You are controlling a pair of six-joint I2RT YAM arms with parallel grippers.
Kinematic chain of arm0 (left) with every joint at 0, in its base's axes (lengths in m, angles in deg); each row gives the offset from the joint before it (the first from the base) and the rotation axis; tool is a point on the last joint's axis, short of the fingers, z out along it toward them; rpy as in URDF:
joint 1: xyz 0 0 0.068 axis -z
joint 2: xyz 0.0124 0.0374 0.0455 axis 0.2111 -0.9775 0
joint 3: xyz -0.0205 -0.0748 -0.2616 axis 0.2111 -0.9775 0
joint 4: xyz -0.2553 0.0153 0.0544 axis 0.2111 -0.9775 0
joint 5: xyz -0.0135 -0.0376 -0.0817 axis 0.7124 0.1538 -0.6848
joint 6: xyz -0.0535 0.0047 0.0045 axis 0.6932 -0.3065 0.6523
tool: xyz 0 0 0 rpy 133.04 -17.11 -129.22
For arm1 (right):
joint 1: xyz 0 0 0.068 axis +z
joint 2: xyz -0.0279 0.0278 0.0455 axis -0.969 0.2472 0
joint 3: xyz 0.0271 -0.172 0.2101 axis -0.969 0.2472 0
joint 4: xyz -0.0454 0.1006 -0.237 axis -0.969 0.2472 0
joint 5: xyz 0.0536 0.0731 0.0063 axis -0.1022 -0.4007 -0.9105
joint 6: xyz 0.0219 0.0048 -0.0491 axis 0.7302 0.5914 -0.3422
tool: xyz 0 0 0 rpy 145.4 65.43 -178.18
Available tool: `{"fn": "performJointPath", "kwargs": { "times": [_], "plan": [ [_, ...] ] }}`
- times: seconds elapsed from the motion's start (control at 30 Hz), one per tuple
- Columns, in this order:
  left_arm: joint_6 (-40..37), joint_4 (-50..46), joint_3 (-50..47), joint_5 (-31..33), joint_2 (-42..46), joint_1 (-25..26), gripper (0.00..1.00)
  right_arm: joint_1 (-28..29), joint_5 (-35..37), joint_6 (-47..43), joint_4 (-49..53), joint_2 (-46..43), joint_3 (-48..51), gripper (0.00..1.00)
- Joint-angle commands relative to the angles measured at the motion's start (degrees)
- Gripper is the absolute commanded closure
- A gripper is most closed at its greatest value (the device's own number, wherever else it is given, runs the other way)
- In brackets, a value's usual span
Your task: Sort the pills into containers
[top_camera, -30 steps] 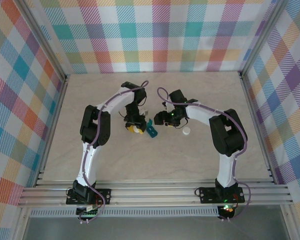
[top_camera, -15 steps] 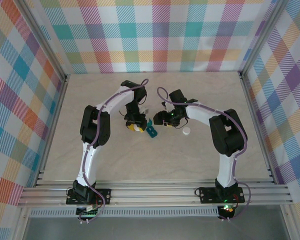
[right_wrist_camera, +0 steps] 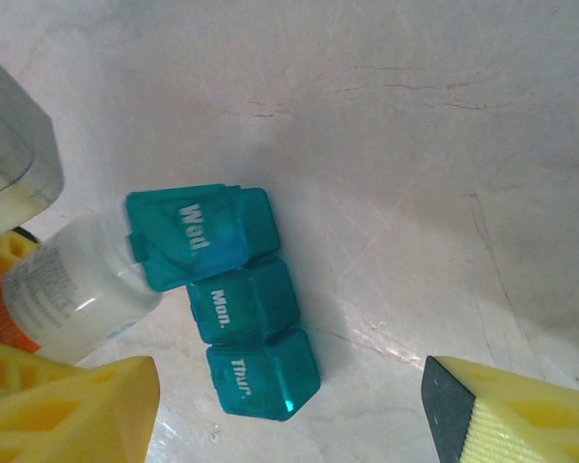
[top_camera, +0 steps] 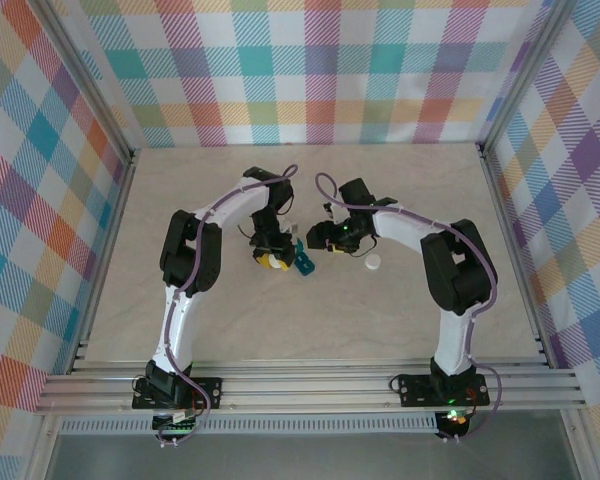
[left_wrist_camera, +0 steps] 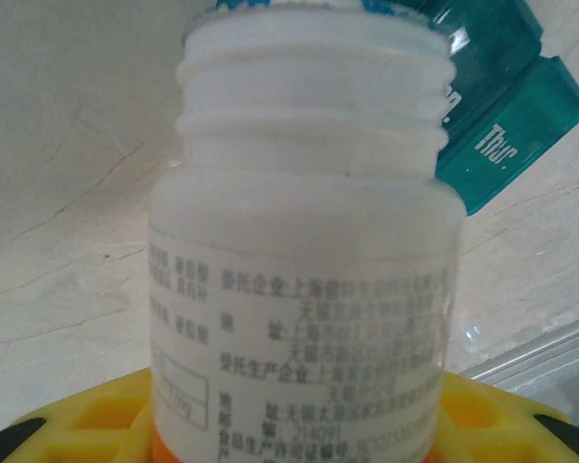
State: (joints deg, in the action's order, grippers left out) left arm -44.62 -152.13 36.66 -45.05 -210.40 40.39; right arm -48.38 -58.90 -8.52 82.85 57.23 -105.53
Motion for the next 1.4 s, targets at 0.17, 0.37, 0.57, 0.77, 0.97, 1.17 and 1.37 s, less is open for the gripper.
{"fn": "performJointPath", "kwargs": {
  "times": [0.17,0.37,0.57,0.77,0.97,1.17,1.37],
  "plan": [
    [-0.7,1.8,-1.5,-2.2,3.2,0.8,1.0,-0.4,-1.0,2.6,-0.1,-3.0,2.9,0.27],
    [-0.6,4.6,-2.9,-2.9,4.7,0.7,1.0,-0.4,-1.2,3.2,0.6,-2.7,1.2,0.26],
    [-1.1,7.4,-5.7,-3.7,7.0,0.6,1.0,-0.4,-1.1,4.0,0.8,-2.1,-1.0,0.26],
    [-1.9,8.0,-8.6,-4.2,9.7,-0.3,1.0,-0.4,-1.3,5.3,0.8,-0.6,-4.2,0.26],
    [-1.6,10.6,-12.7,-5.6,12.9,-0.9,1.0,-0.4,-4.0,9.1,-1.1,3.7,-8.8,0.26],
    [-1.5,11.8,-15.3,-6.1,14.9,-1.0,1.0,-0.7,-5.8,16.4,-5.4,8.0,-11.3,0.3],
    [-1.8,12.4,-17.1,-6.1,16.8,-1.5,1.0,-2.1,-5.6,23.8,-10.4,9.4,-9.7,0.54]
  ]
}}
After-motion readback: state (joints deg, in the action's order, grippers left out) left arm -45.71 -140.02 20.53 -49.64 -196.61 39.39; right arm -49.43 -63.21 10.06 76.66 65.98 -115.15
